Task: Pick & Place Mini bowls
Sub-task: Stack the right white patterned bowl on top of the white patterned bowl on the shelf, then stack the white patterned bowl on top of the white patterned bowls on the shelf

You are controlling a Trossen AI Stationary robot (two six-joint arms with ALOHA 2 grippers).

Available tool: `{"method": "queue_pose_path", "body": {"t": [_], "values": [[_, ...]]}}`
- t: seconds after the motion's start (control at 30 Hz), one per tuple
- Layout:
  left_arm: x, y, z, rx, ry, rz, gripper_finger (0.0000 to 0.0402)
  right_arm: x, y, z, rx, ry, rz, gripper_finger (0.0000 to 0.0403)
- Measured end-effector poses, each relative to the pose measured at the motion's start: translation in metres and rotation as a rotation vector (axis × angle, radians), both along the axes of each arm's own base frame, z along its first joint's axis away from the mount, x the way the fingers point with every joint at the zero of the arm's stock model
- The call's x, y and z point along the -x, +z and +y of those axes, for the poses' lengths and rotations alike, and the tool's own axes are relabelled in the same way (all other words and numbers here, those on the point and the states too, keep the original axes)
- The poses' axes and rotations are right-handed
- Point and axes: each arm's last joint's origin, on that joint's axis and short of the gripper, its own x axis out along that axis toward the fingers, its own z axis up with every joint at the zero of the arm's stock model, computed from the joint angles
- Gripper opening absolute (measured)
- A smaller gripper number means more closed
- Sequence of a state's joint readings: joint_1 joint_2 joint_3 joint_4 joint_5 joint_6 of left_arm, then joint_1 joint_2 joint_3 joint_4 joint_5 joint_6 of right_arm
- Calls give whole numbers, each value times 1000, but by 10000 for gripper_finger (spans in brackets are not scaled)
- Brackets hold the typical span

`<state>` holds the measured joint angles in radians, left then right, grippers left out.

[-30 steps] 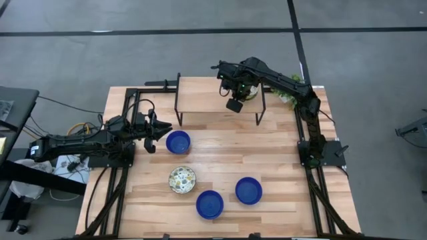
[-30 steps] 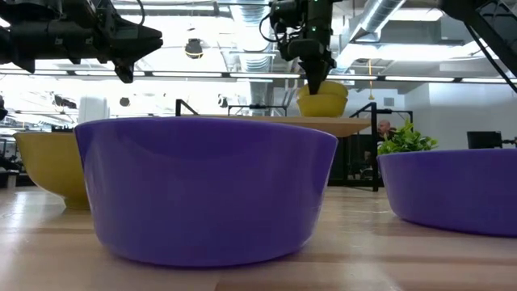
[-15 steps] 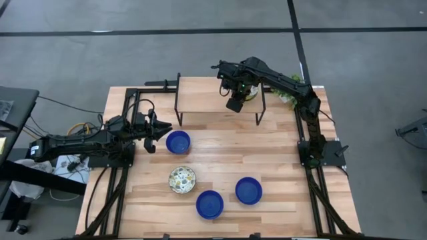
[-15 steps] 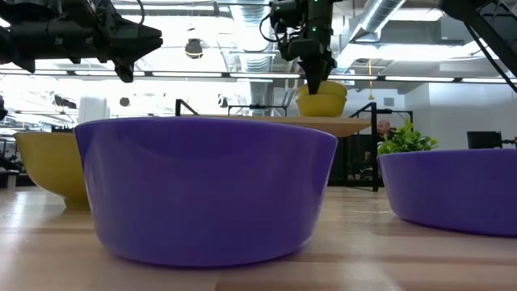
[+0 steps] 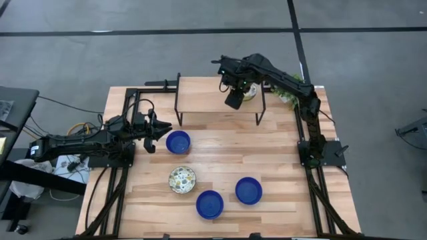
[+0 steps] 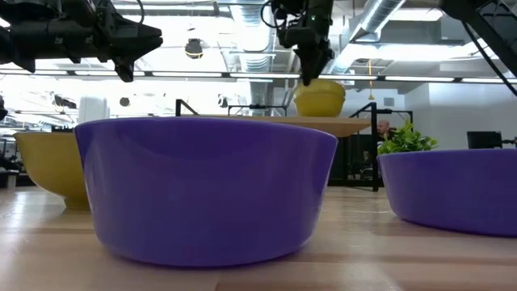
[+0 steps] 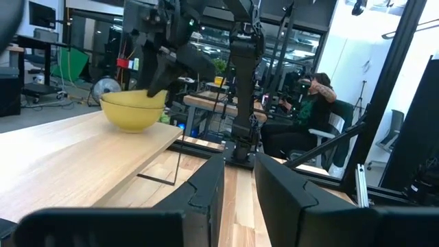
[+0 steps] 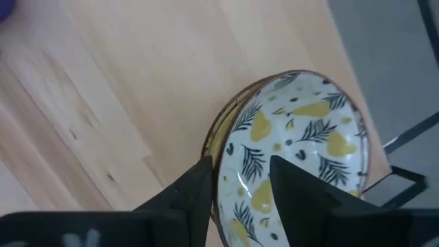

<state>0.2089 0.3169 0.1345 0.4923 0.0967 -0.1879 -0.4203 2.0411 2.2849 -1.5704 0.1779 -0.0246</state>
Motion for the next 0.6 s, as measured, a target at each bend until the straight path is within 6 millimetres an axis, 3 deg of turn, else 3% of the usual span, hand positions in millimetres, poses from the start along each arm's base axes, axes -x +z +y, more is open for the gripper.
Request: {"method": "queue_pose_path", "body": {"t": [0.33,0.6], "values": [[0,0,0,0,0,-2,82,2,19,3,40,4,-66,113],[0,0,0,-82,35,6,82,4,22,6,65,-5,-62,68]]}}
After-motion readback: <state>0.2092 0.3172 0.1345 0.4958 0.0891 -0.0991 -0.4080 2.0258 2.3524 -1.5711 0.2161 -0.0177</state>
